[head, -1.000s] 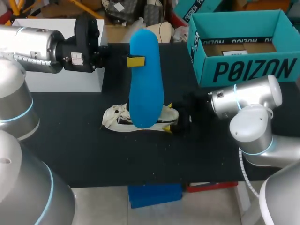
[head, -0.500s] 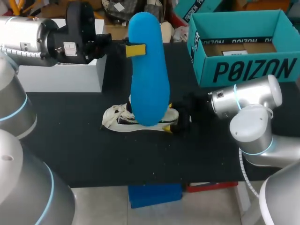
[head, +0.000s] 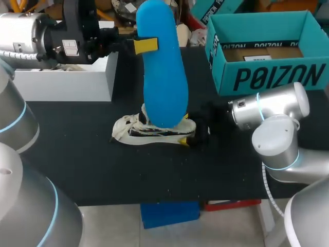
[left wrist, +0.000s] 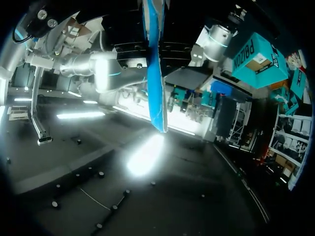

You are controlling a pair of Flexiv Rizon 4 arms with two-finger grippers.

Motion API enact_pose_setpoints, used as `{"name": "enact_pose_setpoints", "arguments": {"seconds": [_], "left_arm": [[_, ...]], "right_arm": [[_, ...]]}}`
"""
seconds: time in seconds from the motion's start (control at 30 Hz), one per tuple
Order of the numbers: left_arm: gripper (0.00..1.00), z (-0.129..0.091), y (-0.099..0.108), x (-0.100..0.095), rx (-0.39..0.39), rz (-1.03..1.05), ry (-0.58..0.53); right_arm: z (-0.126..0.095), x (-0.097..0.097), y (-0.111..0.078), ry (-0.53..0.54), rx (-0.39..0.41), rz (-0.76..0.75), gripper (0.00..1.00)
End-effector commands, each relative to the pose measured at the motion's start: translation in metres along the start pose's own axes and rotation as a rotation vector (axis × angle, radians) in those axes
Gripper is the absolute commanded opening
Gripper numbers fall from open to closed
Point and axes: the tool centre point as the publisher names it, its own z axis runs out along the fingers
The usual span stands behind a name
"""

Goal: Take the shoe out of the shoebox, open the shoe tongue, remove and reinsert the insole, then place the shoe into the shoebox

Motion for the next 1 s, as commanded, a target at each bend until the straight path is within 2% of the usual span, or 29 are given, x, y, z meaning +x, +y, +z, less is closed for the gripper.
{"name": "enact_pose_setpoints", "arguments": {"seconds": [0.03, 0.13, 0.17, 0.2, 0.23, 0.53, 0.7, 1.0], "left_arm": [[0.0, 0.002, 0.003, 0.002, 0.004, 0.0, -0.008], [0.0, 0.002, 0.003, 0.002, 0.004, 0.0, -0.008], [0.0, 0.002, 0.003, 0.002, 0.004, 0.0, -0.008], [0.0, 0.002, 0.003, 0.002, 0.004, 0.0, -0.008], [0.0, 0.002, 0.003, 0.002, 0.004, 0.0, -0.008], [0.0, 0.002, 0.003, 0.002, 0.004, 0.0, -0.008], [0.0, 0.002, 0.003, 0.002, 0.004, 0.0, -0.008], [0.0, 0.002, 0.003, 0.002, 0.004, 0.0, -0.008]], "right_arm": [[0.002, -0.001, -0.002, 0.0, 0.001, 0.001, 0.0], [0.0, -0.001, -0.002, 0.006, 0.024, 0.008, 0.0], [-0.001, -0.001, -0.003, 0.007, 0.036, 0.009, 0.19], [-0.002, -0.002, -0.003, 0.006, 0.05, 0.015, 0.67], [-0.004, -0.003, -0.003, 0.005, 0.059, 0.016, 1.0], [-0.027, -0.006, 0.0, -0.012, 0.192, 0.016, 1.0], [-0.036, -0.007, 0.005, -0.022, 0.336, -0.005, 1.0], [-0.043, -0.01, 0.022, 0.006, 0.662, -0.082, 1.0]]}}
